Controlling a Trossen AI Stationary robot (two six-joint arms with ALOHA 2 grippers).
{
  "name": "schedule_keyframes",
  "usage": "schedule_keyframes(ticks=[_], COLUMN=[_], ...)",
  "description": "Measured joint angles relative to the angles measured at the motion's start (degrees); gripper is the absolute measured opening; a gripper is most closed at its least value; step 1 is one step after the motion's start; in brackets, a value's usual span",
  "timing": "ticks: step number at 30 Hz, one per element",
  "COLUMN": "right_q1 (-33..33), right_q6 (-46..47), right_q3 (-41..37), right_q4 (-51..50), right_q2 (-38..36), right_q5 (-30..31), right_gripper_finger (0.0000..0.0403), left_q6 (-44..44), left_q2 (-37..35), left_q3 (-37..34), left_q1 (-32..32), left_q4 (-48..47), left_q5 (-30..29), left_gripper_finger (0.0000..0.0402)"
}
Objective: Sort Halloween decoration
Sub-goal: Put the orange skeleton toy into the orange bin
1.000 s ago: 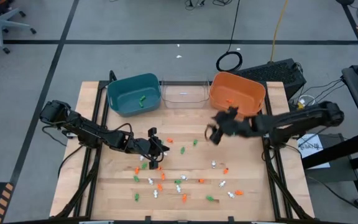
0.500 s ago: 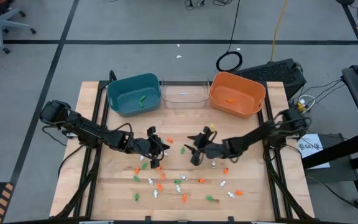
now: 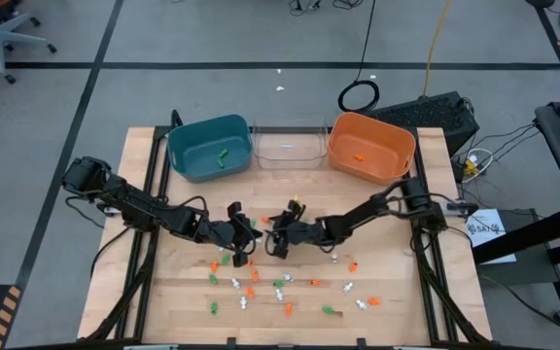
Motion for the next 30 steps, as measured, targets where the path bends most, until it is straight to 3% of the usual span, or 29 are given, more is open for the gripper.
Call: schedule_keyframes(ticks=[12,18,26,30], right_q1=[-1.93,-1.94,-1.97,-1.94], right_q6=[3.46,2.21,1.45,0.18], right_q3=[2.51,2.49,2.45,2.39], right_q4=[0.16,0.28,-0.09,0.28], right_q2=[4.56,4.64,4.64,4.58], right_q5=[0.02,-0.19,0.0,-0.02], right_gripper_finger=[0.0162,0.0116,0.0018,0.0012], left_q6=[-0.14,-0.18,-0.27,-0.33], left_q2=[0.0,0.0,0.0,0.0], left_q3=[-0.22,-0.22,-0.22,-0.22], left_q1=[-0.33,-0.33,-0.33,-0.33], left_q4=[-2.27,-2.96,-3.03,-3.03], left_q5=[0.01,0.0,0.0,0.0], left_gripper_finger=[0.0011,0.0011,0.0011,0.0011])
